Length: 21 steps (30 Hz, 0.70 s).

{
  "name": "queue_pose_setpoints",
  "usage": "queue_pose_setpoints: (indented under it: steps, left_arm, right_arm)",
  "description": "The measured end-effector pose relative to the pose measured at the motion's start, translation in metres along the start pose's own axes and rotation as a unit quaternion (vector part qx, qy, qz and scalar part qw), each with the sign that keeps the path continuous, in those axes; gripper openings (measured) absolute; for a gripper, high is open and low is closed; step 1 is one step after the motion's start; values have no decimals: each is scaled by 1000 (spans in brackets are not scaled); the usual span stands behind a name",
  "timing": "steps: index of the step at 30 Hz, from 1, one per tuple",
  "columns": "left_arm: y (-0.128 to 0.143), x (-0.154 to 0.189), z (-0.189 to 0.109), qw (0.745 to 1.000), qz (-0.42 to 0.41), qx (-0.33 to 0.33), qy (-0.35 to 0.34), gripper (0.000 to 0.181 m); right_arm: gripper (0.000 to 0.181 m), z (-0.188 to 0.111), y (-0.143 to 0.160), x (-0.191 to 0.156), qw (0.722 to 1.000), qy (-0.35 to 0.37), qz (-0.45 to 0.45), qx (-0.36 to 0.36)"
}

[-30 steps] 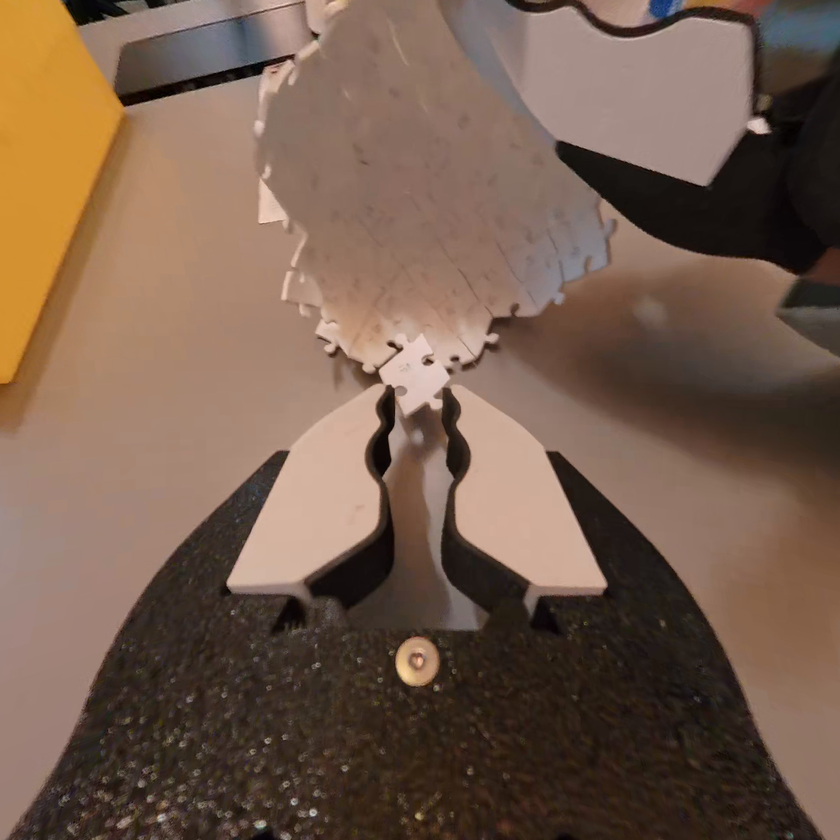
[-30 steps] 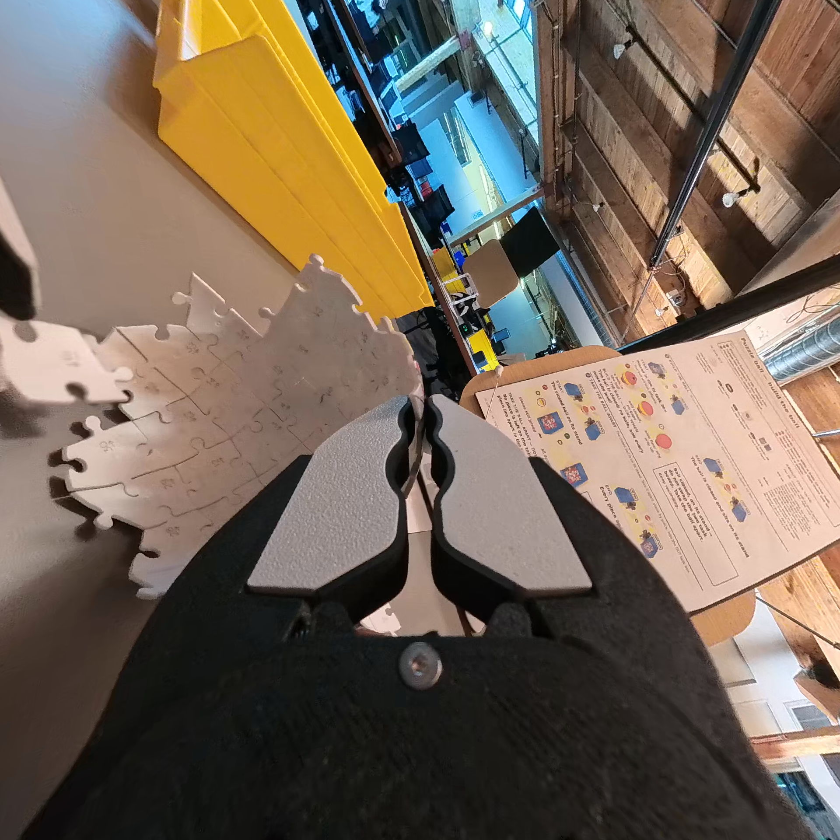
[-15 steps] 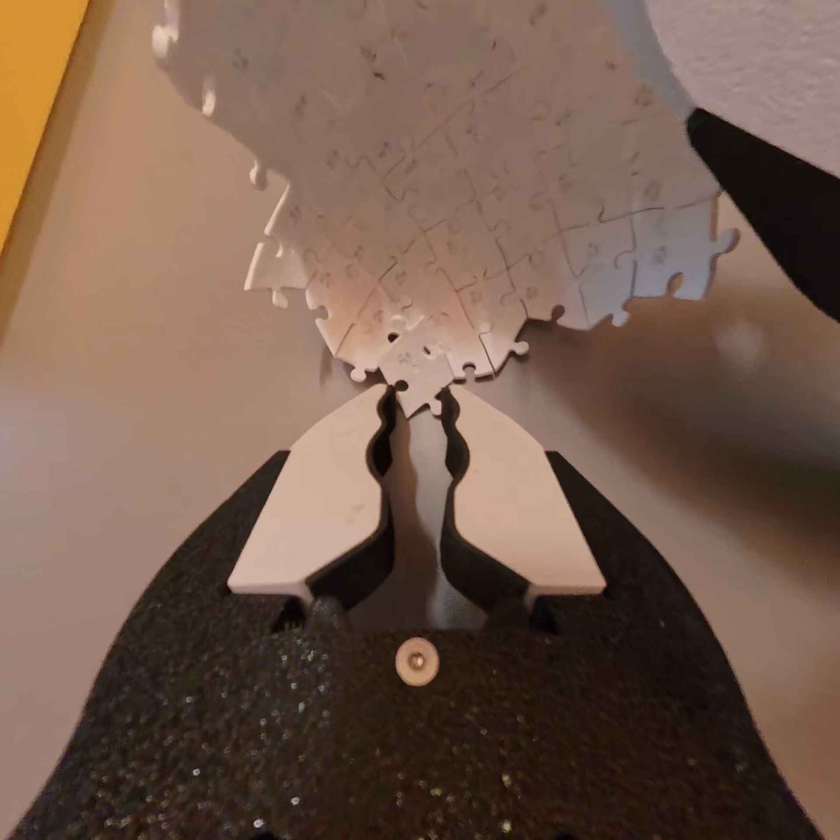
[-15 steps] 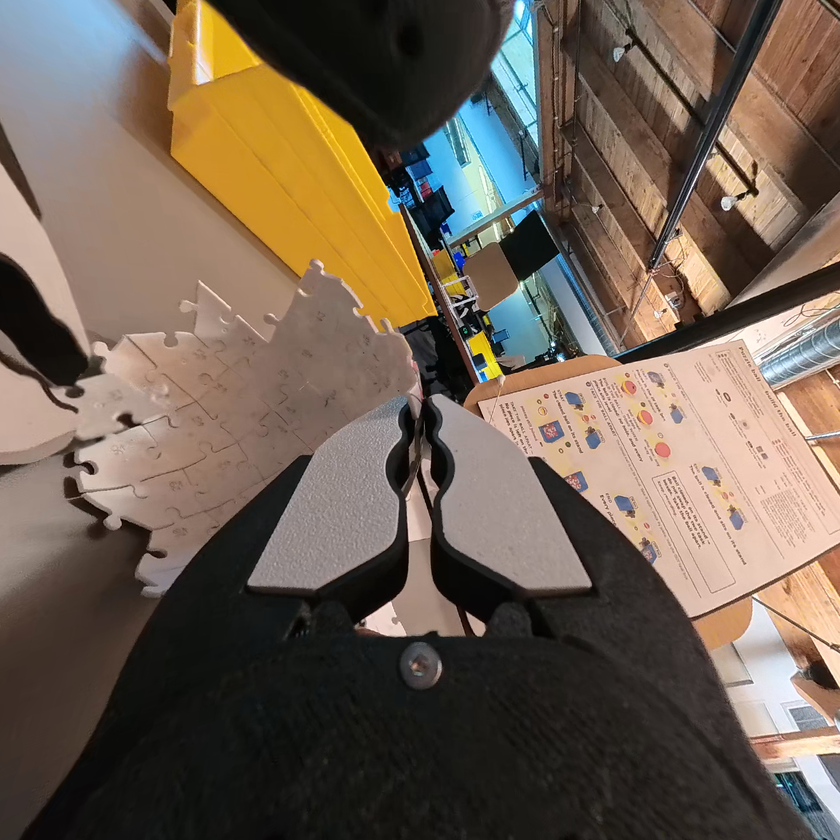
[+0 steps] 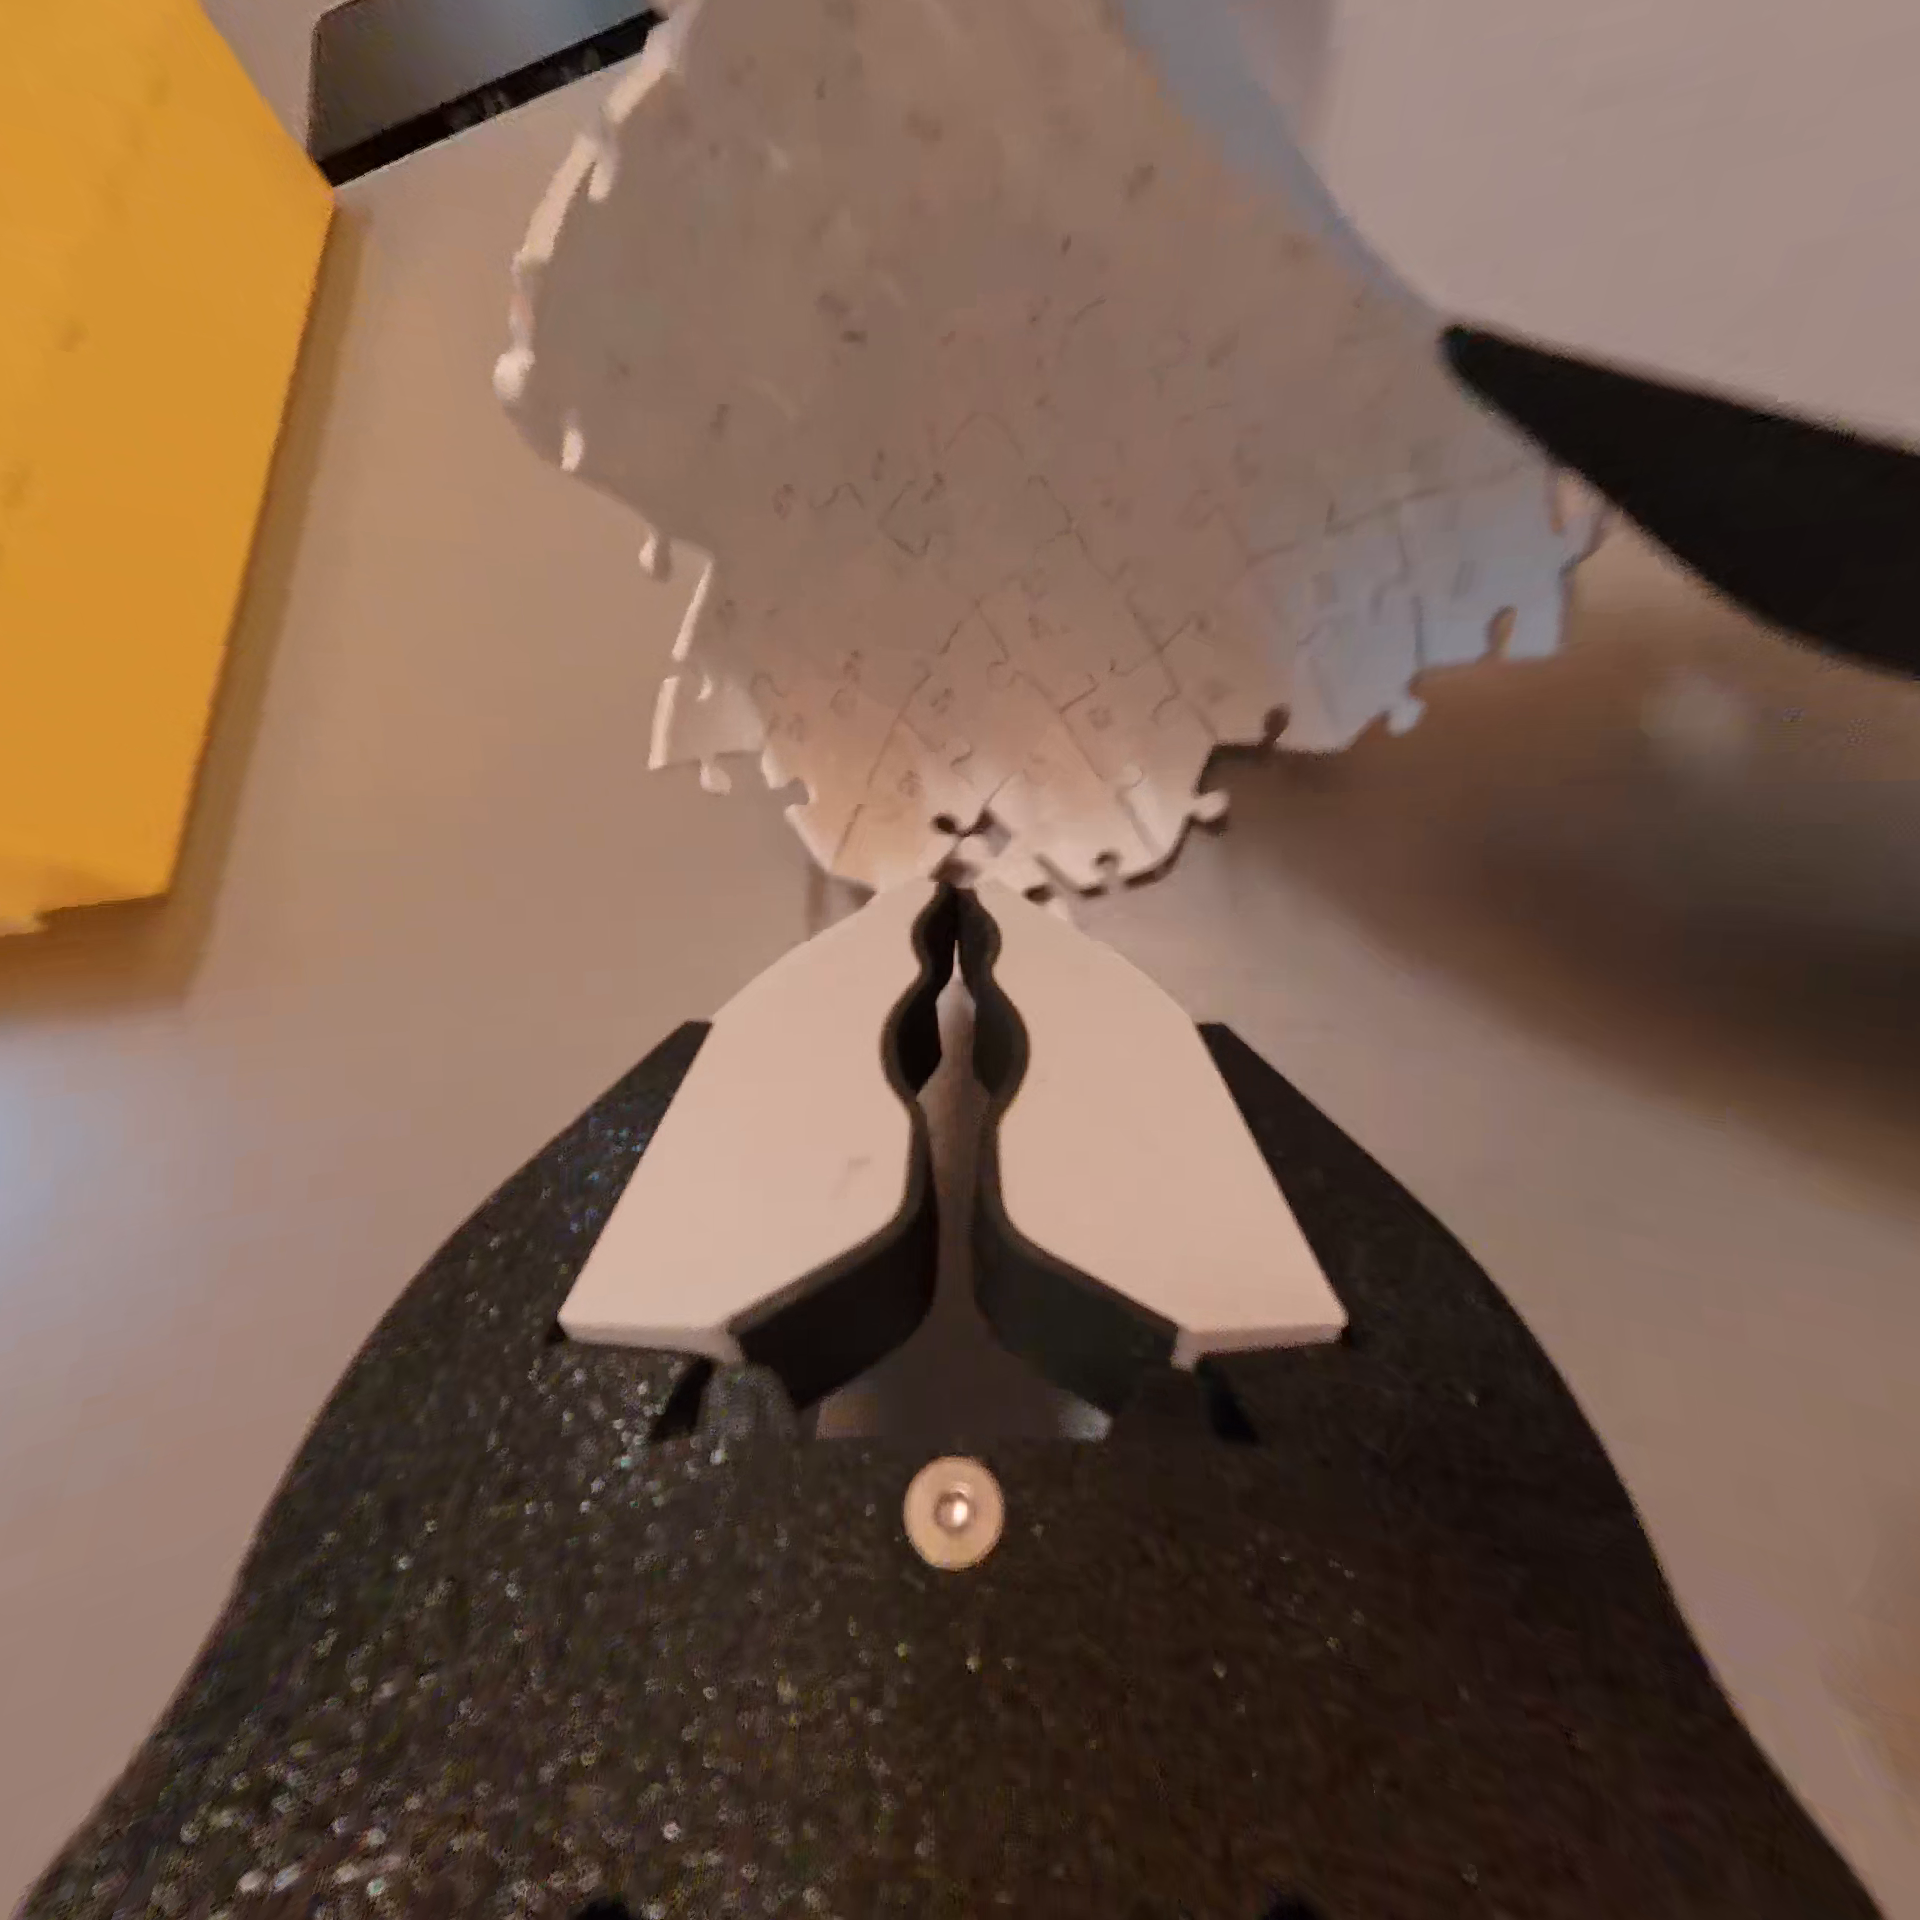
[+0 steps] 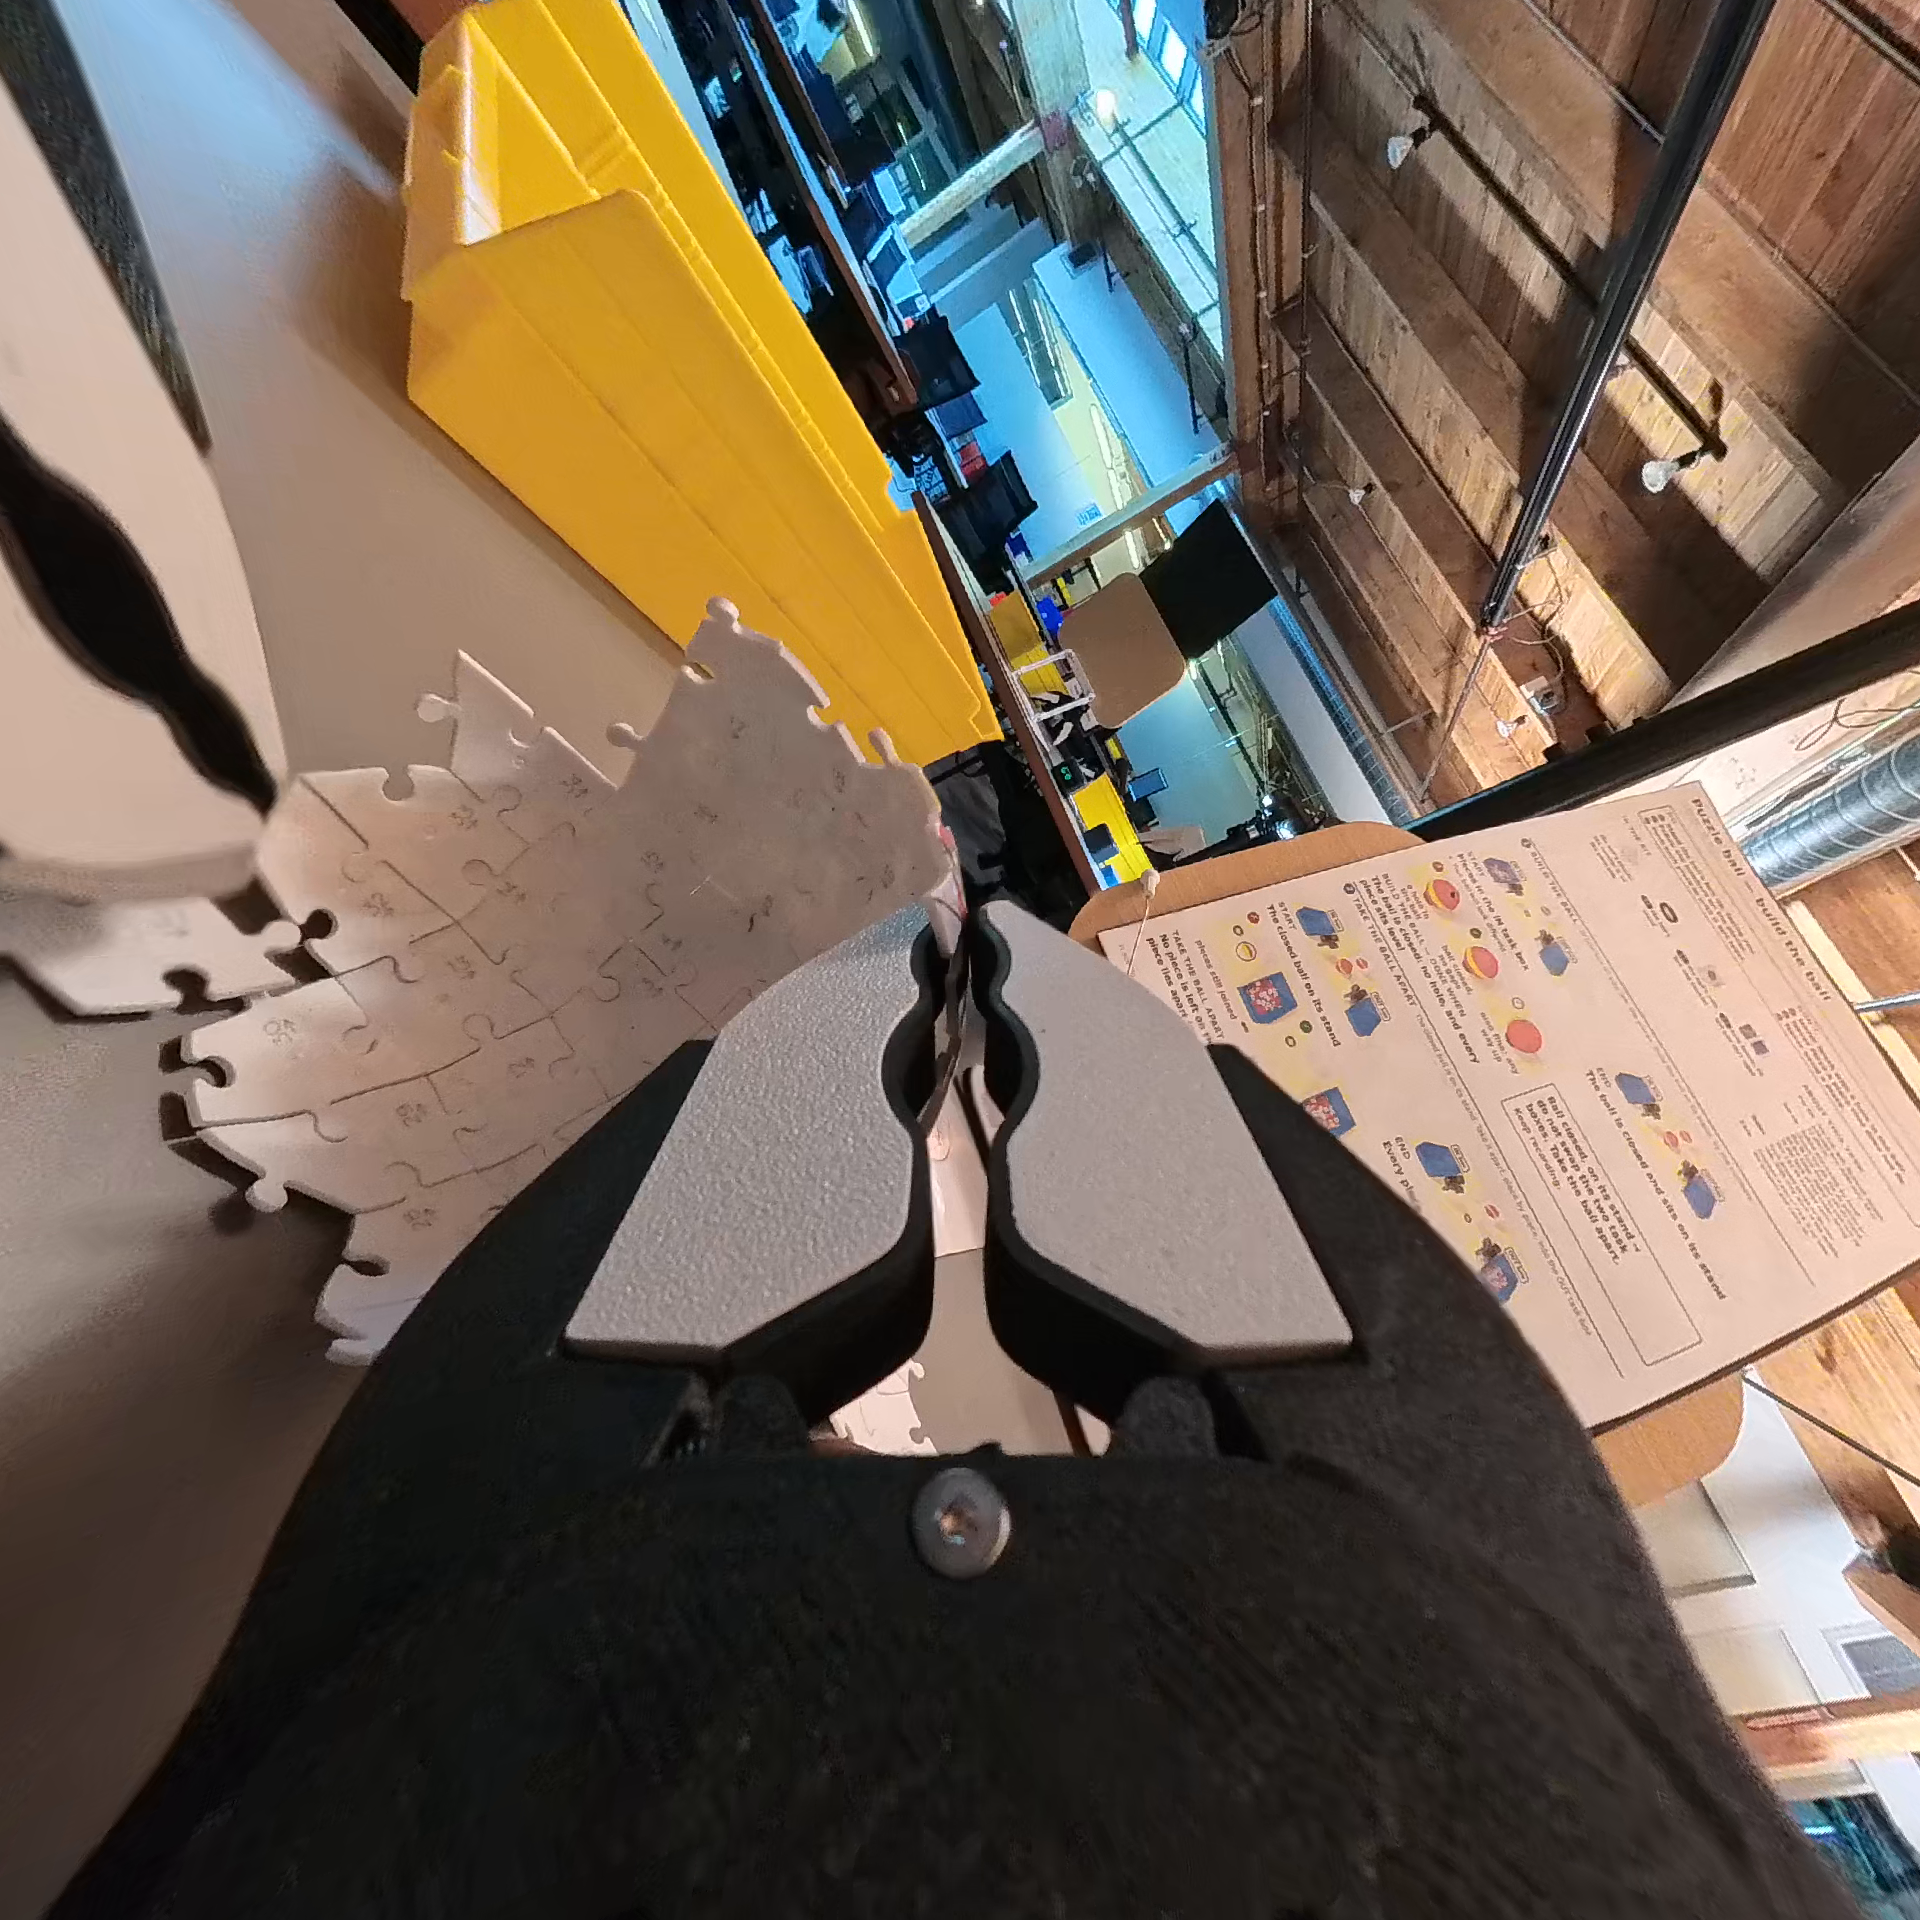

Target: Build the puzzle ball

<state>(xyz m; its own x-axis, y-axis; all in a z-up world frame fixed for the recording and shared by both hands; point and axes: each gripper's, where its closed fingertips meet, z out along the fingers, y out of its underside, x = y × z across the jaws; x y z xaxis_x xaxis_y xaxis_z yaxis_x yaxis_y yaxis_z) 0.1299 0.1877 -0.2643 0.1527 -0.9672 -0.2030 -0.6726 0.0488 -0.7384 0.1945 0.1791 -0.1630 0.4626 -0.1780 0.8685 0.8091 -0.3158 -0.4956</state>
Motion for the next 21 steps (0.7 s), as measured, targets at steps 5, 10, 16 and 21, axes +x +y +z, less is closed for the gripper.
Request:
queue_pose_setpoints:
  steps: [5, 10, 16, 21]
  left_arm:
    - [-12, -28, -26, 996, 7, 76, -44, 6]
    - [9, -17, -20, 999, -18, 22, 34, 11]
    - [26, -17, -11, 999, 9, -38, 12, 12]
    - [33, -2, -5, 996, -45, -61, 45, 17]
  right_arm:
    - [3, 0, -3, -1, 1000, 8, -25, 4]
    - [3, 0, -10, -4, 997, 20, -69, 6]
    - [4, -3, -19, -8, 991, 42, -130, -8]
    - [3, -7, -22, -10, 988, 56, -140, -28]
